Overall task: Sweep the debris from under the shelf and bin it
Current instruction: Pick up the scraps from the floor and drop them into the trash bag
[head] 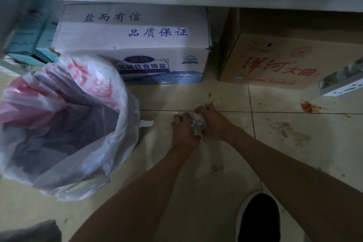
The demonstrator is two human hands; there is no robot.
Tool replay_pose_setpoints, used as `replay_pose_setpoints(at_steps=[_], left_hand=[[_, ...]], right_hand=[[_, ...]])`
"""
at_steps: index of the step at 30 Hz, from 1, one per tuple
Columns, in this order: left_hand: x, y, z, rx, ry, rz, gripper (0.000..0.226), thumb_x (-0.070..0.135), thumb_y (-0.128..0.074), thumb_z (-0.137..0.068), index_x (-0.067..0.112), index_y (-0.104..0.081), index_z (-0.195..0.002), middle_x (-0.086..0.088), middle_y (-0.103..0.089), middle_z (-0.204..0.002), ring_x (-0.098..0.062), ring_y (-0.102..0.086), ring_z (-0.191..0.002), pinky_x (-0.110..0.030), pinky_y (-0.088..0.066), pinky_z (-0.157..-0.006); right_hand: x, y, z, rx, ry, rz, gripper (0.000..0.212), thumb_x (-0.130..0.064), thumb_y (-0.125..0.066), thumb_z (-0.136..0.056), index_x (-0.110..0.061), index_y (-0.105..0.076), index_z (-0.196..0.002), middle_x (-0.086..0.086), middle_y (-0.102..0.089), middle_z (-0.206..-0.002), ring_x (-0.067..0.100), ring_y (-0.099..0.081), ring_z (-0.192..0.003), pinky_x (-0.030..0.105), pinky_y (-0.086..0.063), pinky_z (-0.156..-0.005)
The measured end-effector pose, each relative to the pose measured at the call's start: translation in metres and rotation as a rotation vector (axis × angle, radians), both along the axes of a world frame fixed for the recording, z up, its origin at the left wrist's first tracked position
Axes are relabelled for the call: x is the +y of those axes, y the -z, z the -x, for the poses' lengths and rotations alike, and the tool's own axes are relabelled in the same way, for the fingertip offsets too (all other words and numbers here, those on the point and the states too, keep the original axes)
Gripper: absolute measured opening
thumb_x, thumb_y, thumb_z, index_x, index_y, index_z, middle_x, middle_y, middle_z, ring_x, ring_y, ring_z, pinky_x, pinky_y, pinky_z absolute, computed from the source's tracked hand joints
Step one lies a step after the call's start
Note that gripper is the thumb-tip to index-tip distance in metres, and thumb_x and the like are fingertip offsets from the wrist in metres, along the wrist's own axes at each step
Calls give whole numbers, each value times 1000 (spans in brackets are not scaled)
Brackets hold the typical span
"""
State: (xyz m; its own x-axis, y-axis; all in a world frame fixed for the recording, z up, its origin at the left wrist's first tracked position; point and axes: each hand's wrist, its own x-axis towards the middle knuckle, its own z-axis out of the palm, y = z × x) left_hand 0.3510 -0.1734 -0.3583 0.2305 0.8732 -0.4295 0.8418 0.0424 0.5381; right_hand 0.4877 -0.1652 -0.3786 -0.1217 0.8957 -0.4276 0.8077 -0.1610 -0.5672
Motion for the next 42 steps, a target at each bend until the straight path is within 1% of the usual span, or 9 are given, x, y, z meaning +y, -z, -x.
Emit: replay_pose_setpoints(at_steps=[11, 14, 19, 23, 30, 32, 35, 38, 42], left_hand=[[3, 12, 2, -141, -89, -67, 13, 10, -66, -82, 10, -64, -95, -9, -55, -104, -28, -59, -91, -38, -52, -83], [7, 14, 4, -119, -88, -60, 7, 11, -68, -84, 9, -67, -91, -9, -60, -101, -25, -61, -89, -28, -48, -76], [8, 8, 4, -179, -154, -42, 5, 11, -74, -77, 8, -72, -82, -6, -69, -79, -19, -65, -76, -27, -49, -70], [8, -5, -2, -255, -194, -34, 6, 8, -73, -78, 2, -73, -77, -4, -66, -69, -12, -58, -66, -22, -45, -65], [26, -56, -4, -341, -230, -84, 11, 10, -76, -81, 0, -71, -79, -11, -71, -80, -18, -66, -71, -21, -54, -65], [36, -79, -1, -320, -228, -106, 10, 13, -74, -84, 3, -72, -85, -9, -71, -84, -16, -65, -72, -12, -49, -59], [50, -115, 13, -302, -212, -159, 15, 22, -73, -85, 7, -73, -87, -7, -73, -88, -15, -64, -78, -20, -46, -68], [60, -152, 35, -329, -212, -226, 16, 20, -75, -82, 5, -71, -85, -10, -73, -86, -17, -65, -76, -24, -52, -71], [71, -200, 78, -324, -239, -297, 18, 20, -77, -80, 5, -71, -87, -8, -71, -85, -18, -63, -77, -27, -52, -73]], right_hand=[[1, 4, 12, -35, 45, -125, 21, -12, -68, -72, -9, -71, -93, 13, -66, -96, 29, -63, -91, 30, -47, -76], [-1, 5, 13, -8, 111, -129, 14, -10, -71, -70, -9, -74, -84, 10, -72, -88, 24, -66, -83, 27, -48, -72], [-2, 10, 11, 10, 188, -54, 11, -12, -75, -68, -7, -72, -77, 6, -68, -76, 20, -67, -79, 21, -43, -65], [2, -5, 6, 8, 268, -25, 15, -14, -80, -63, -7, -71, -73, 11, -67, -77, 20, -65, -75, 29, -54, -68], [21, -81, 4, 2, 251, -94, 8, -9, -80, -67, -5, -76, -73, 5, -69, -71, 11, -62, -66, 22, -50, -63], [29, -108, 10, 10, 224, -147, 4, -4, -77, -69, -3, -75, -71, 7, -68, -68, 12, -59, -64, 24, -48, -63], [42, -149, 26, -8, 181, -214, 1, 0, -73, -71, -1, -73, -70, 9, -67, -68, 15, -60, -67, 32, -51, -68], [50, -192, 48, -39, 135, -270, 4, -3, -74, -73, -2, -74, -77, 8, -68, -76, 12, -61, -78, 28, -53, -79], [62, -248, 88, -35, 57, -310, 10, -8, -76, -74, -2, -76, -81, 10, -72, -79, 9, -58, -66, 20, -45, -68]])
